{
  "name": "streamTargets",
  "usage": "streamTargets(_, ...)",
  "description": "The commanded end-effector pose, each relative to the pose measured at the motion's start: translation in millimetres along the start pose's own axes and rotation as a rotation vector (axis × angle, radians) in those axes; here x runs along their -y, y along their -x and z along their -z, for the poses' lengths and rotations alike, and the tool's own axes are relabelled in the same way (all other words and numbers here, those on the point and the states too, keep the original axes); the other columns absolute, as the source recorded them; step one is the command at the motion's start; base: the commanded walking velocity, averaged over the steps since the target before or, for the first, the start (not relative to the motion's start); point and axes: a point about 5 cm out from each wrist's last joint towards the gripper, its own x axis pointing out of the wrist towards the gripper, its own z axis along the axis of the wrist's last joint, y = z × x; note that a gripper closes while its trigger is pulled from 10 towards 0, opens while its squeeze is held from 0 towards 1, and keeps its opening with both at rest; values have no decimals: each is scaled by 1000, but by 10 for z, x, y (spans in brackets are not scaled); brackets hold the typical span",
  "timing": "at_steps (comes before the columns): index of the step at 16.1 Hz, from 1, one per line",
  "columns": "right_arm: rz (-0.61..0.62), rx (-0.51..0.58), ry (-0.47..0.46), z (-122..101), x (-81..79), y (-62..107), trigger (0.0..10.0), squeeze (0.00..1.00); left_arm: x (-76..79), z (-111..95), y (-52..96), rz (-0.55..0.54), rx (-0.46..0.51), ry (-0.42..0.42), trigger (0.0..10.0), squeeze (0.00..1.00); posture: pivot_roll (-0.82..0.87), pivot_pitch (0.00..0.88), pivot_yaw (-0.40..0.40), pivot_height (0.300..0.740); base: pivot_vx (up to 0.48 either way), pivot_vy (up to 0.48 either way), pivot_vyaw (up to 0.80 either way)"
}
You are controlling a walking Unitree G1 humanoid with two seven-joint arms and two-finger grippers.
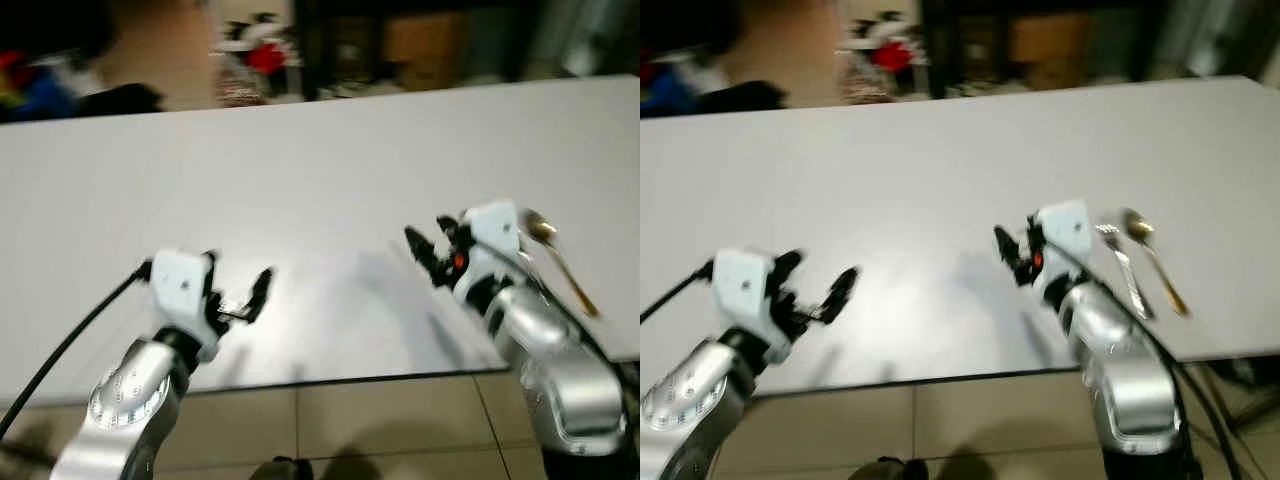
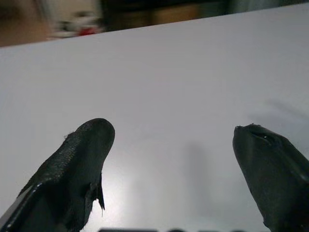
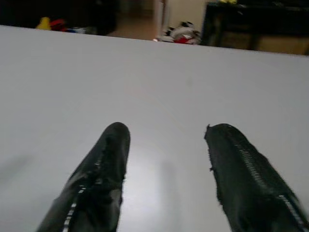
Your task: Setting the table
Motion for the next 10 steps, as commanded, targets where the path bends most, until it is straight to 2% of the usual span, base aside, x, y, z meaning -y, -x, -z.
streamTargets(1,-6,56,26,-85,-34,8,10000,1000,-28,-48,29,-46,30,-50,10000,0,-72,0,95,740,0,0,800)
streamTargets(2,-8,58,8,-56,-24,19,10000,1000,-60,-11,55,-105,23,-32,10000,0,-56,0,77,740,0,0,800)
streamTargets(4,-46,55,-39,-57,-40,63,10000,1000,-55,24,111,-126,1,-83,10000,0,-46,0,63,740,0,0,800)
streamTargets(6,-62,26,-91,7,-44,85,10000,1000,-31,2,152,-156,17,-69,10000,0,-41,0,60,740,0,0,800)
streamTargets(10,-92,8,-85,127,-77,121,10000,1000,26,11,172,-159,23,-70,10000,0,-32,0,59,740,0,0,800)
